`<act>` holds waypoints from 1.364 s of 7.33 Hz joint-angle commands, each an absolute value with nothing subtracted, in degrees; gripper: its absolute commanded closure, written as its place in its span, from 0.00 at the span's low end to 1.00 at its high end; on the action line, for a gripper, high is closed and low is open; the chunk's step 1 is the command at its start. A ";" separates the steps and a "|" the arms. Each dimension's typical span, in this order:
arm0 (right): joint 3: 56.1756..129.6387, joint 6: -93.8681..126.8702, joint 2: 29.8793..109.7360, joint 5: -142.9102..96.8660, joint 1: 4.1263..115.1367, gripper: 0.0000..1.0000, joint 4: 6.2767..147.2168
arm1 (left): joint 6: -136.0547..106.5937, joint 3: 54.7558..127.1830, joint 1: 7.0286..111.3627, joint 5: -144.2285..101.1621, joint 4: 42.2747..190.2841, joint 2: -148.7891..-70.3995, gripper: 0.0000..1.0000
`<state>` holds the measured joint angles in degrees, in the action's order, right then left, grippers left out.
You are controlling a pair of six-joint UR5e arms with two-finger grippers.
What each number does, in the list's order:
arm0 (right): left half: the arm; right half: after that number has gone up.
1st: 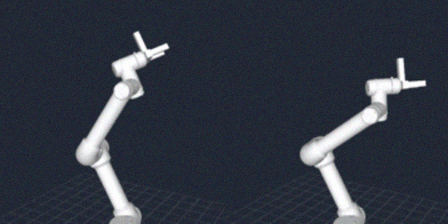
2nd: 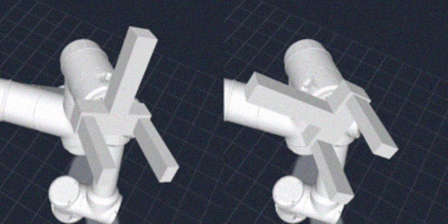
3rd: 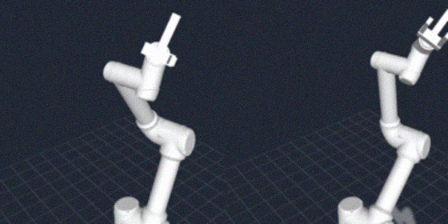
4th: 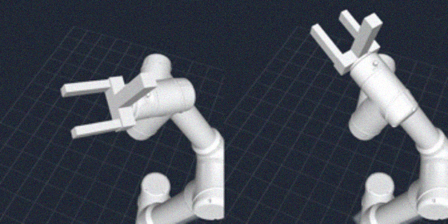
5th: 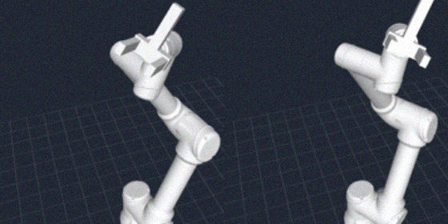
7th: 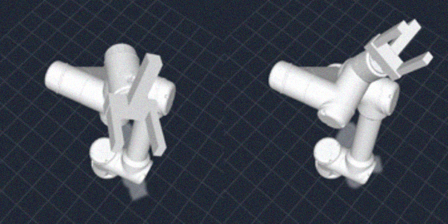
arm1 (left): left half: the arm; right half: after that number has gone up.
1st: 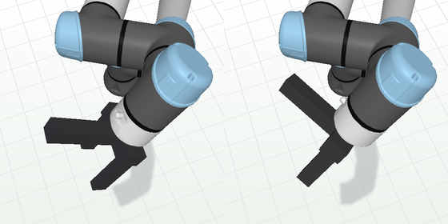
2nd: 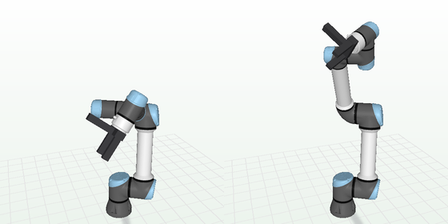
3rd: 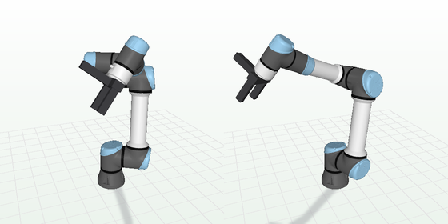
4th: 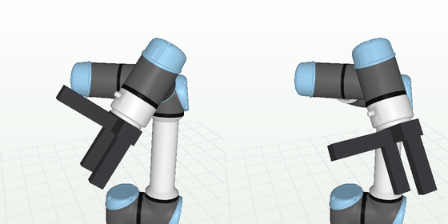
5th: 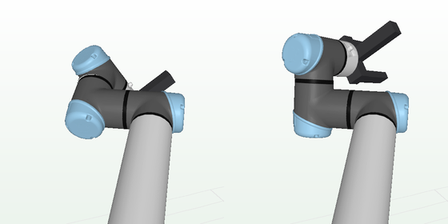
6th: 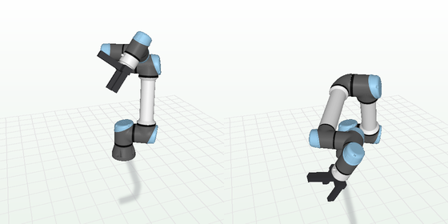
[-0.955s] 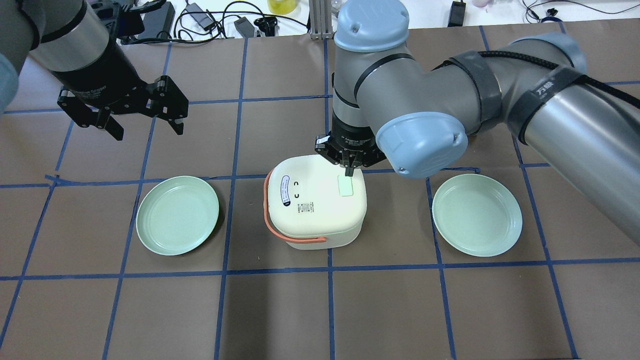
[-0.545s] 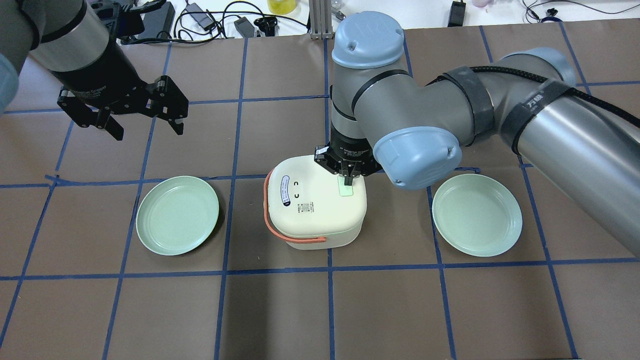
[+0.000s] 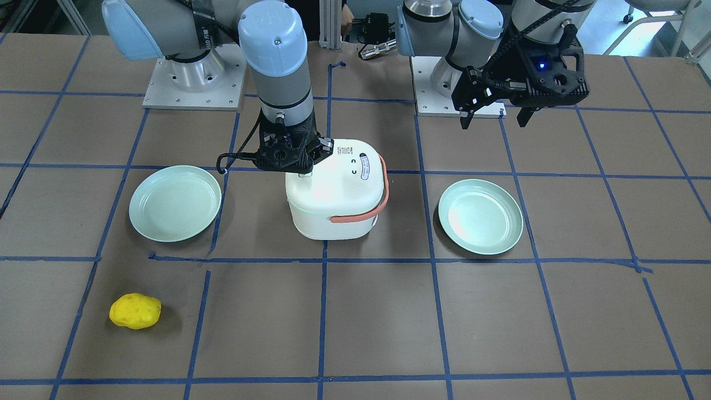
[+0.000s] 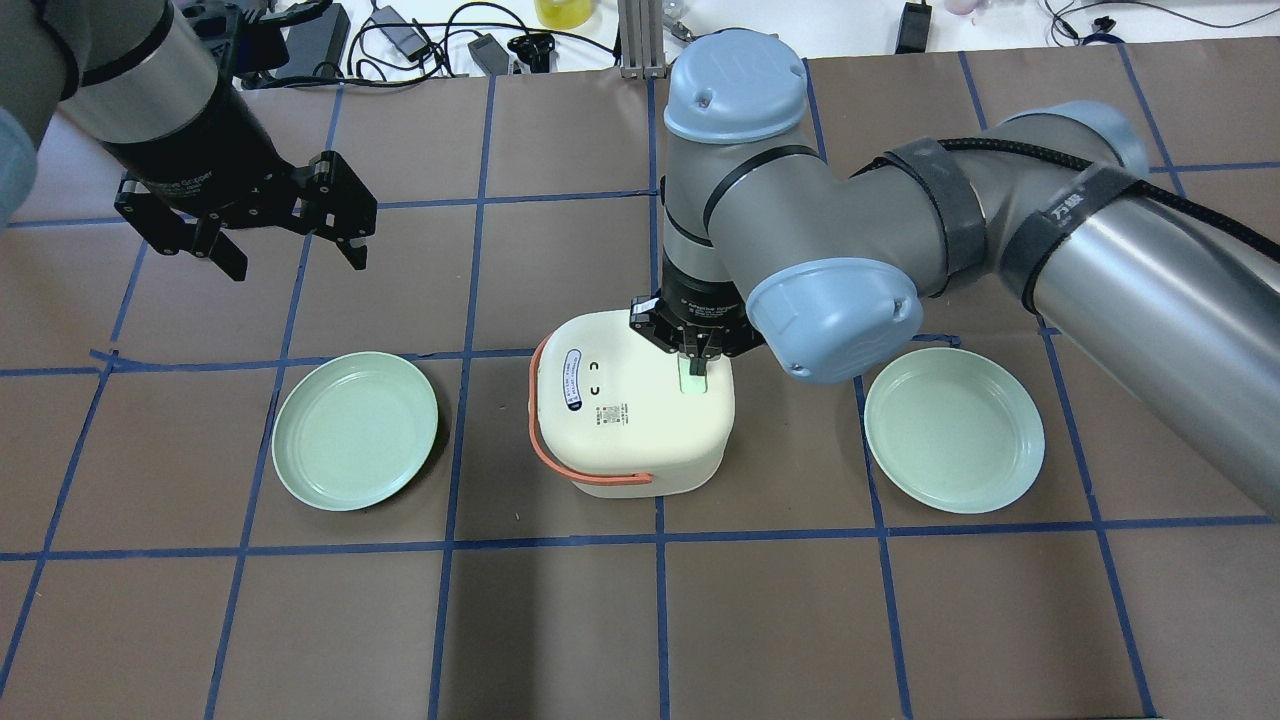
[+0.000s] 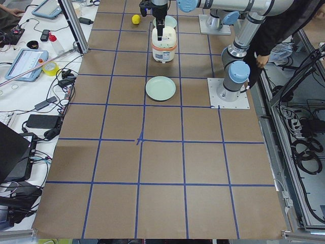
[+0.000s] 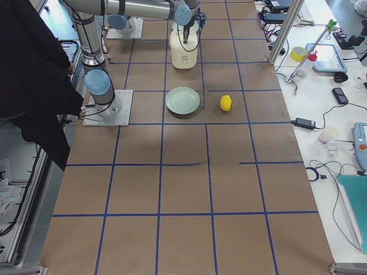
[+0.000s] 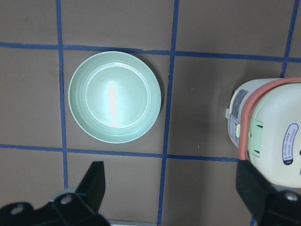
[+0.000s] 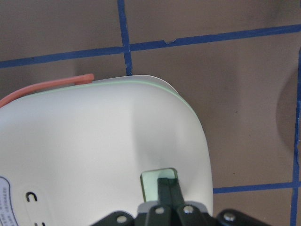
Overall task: Press rice cooker button
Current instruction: 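Raise the right gripper away as the rice cooker lid pops open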
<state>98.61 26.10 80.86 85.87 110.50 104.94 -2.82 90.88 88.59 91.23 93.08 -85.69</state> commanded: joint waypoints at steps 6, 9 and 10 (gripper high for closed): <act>91.00 25.85 83.49 87.18 109.08 0.00 100.15 | -2.90 90.88 88.59 91.23 93.08 -85.69 0.00; 83.78 19.19 83.50 91.58 103.12 0.00 95.98 | -2.90 90.88 88.59 91.23 93.08 -85.69 0.00; 82.72 14.46 83.50 91.58 100.31 0.00 95.98 | -2.90 90.88 88.59 91.23 93.08 -85.69 0.00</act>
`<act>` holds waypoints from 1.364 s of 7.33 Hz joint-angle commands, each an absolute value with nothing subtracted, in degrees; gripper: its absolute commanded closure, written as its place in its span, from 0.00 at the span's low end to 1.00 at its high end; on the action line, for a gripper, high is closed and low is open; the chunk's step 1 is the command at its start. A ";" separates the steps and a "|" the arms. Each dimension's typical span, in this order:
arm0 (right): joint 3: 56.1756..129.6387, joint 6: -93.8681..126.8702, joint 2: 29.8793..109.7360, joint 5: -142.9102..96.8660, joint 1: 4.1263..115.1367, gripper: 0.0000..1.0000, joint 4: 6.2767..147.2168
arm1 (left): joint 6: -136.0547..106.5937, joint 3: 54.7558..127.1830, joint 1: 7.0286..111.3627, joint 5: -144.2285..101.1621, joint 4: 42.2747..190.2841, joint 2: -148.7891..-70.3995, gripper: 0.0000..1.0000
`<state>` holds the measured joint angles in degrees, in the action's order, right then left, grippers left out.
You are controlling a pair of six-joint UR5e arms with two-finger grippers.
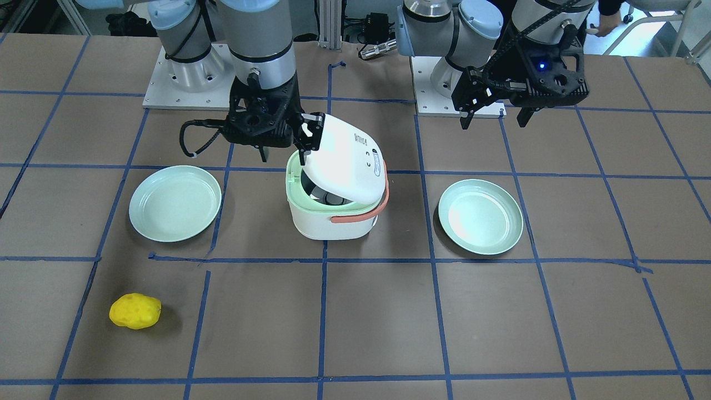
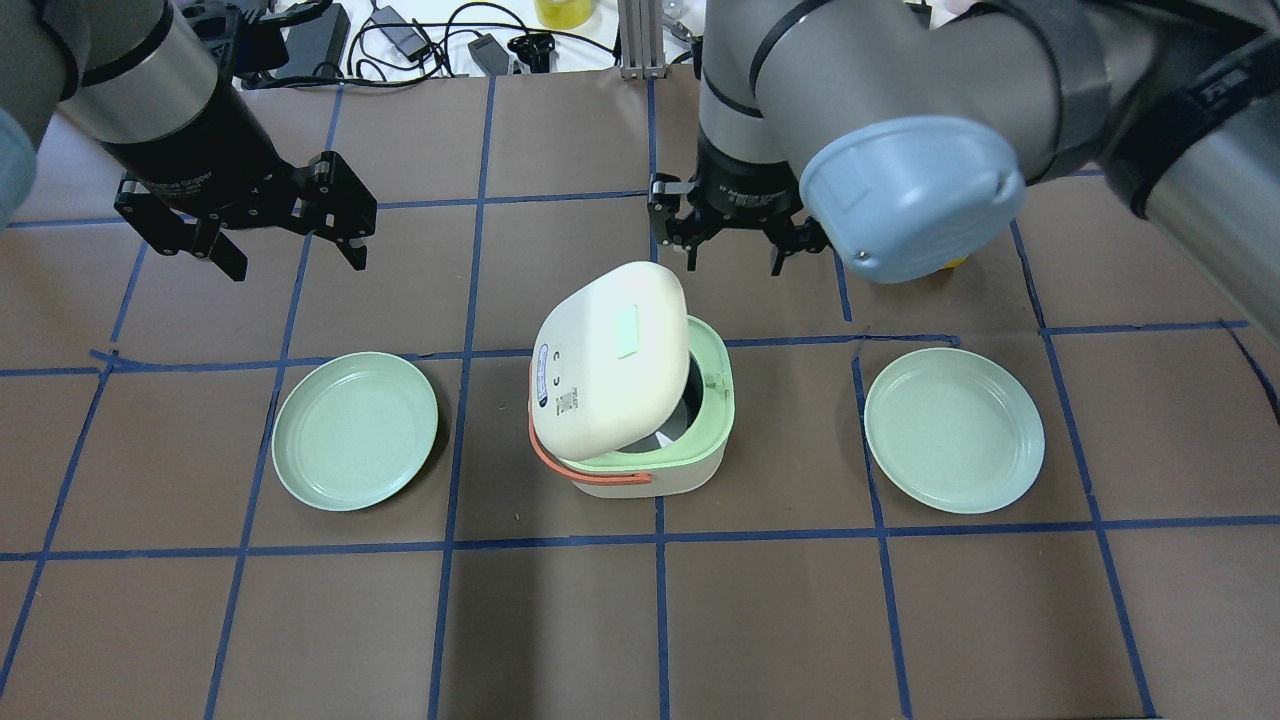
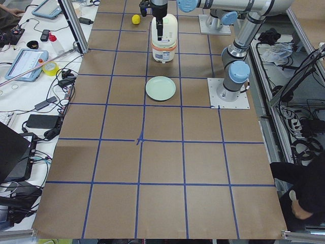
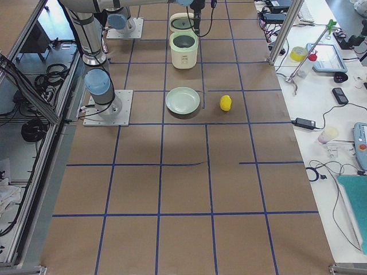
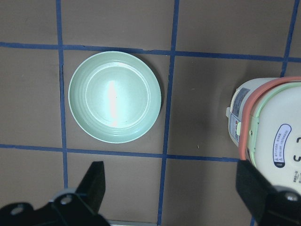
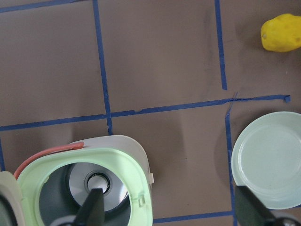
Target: Press rice cooker button
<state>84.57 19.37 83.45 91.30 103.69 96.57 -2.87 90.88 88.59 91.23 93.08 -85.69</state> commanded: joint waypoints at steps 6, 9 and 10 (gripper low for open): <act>81.47 8.00 84.46 90.88 93.43 0.00 95.89 | -2.81 90.88 88.59 91.23 93.08 -85.69 0.00; 81.30 8.00 84.46 90.88 93.43 0.00 95.62 | -2.81 90.88 88.59 91.23 93.08 -85.69 0.00; 81.39 7.91 84.46 90.88 93.43 0.00 95.36 | -2.81 90.88 88.59 91.23 93.08 -85.69 0.00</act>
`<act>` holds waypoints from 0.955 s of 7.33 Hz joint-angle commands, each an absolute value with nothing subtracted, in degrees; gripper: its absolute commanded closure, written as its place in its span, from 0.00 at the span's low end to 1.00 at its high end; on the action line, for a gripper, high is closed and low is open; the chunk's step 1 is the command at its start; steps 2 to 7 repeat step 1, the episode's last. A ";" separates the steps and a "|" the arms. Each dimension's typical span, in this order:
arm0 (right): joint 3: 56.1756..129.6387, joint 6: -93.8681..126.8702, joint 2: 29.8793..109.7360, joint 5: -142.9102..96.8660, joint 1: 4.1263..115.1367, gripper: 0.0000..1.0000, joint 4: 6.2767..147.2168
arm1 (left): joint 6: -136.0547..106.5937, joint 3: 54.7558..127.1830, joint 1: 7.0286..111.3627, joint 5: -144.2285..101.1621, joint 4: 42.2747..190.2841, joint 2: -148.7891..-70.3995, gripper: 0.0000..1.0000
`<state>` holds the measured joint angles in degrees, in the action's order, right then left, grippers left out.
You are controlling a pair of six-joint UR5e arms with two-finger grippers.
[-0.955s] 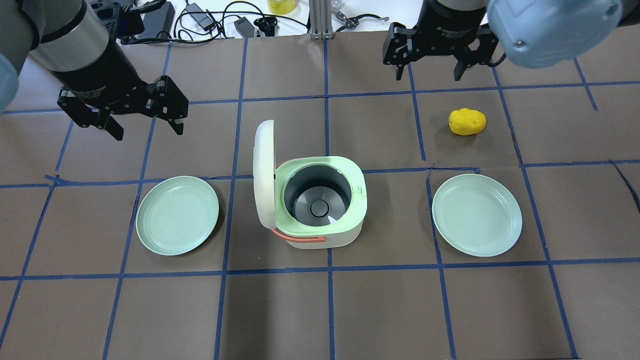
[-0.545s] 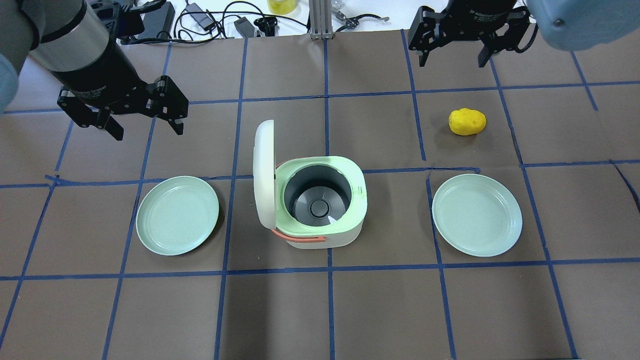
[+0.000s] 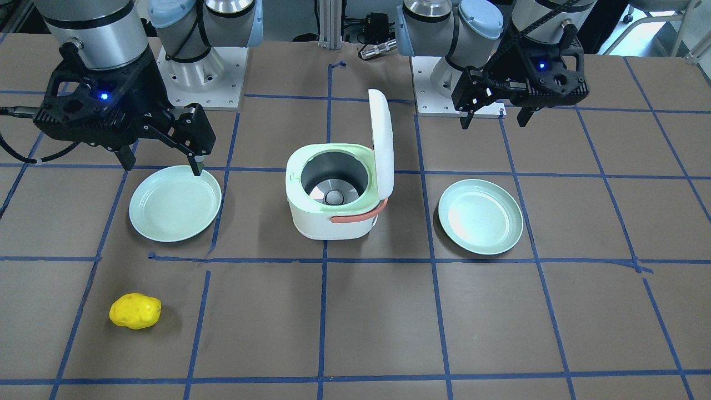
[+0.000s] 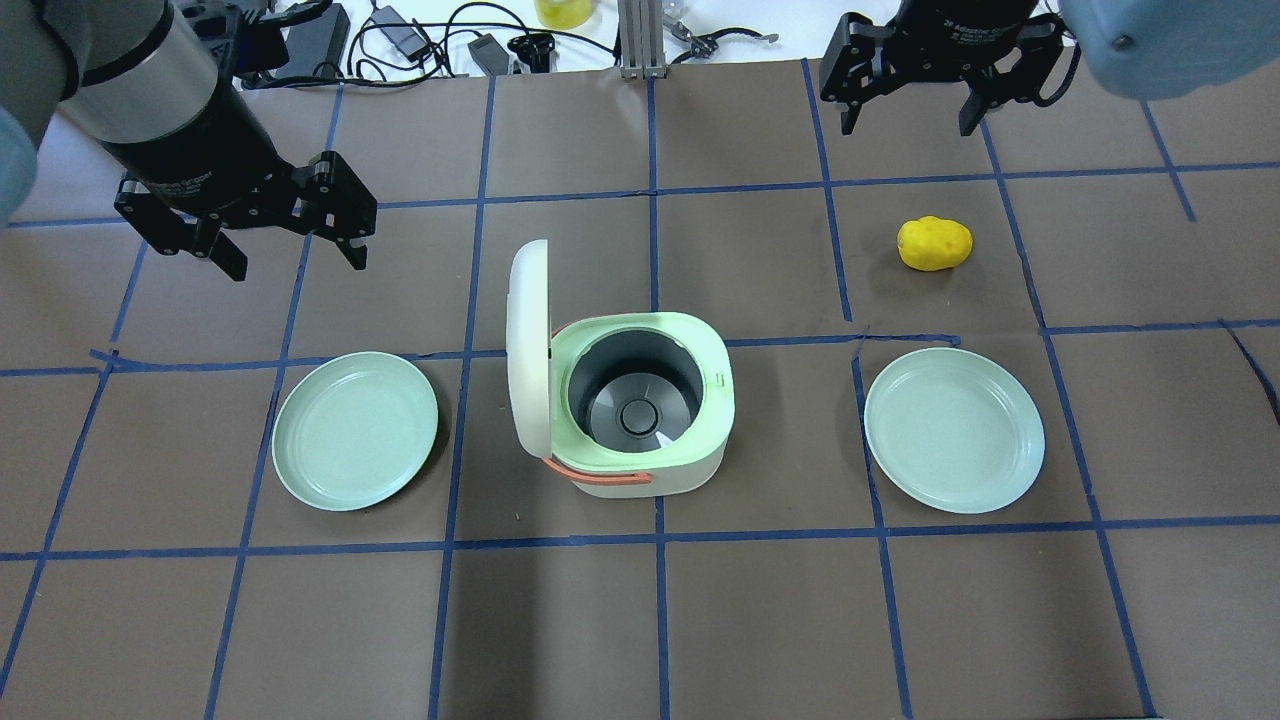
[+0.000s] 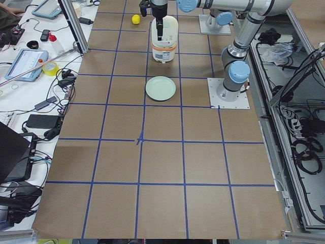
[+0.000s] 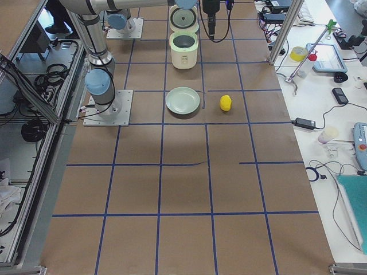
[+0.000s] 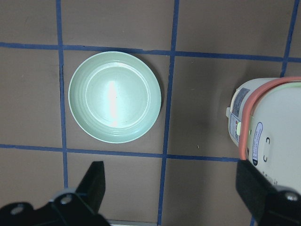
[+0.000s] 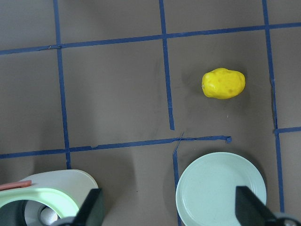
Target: Press rice cooker button
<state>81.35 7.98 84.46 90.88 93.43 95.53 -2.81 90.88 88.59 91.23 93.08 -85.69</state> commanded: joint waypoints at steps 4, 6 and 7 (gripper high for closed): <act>81.39 7.91 84.46 90.88 93.43 0.00 95.36 | -2.90 90.88 88.59 91.23 93.08 -85.69 0.00; 81.39 7.91 84.46 90.88 93.43 0.00 95.36 | -2.90 90.88 88.59 91.23 93.08 -85.69 0.00; 81.39 7.91 84.46 90.88 93.43 0.00 95.36 | -2.90 90.88 88.59 91.23 93.08 -85.69 0.00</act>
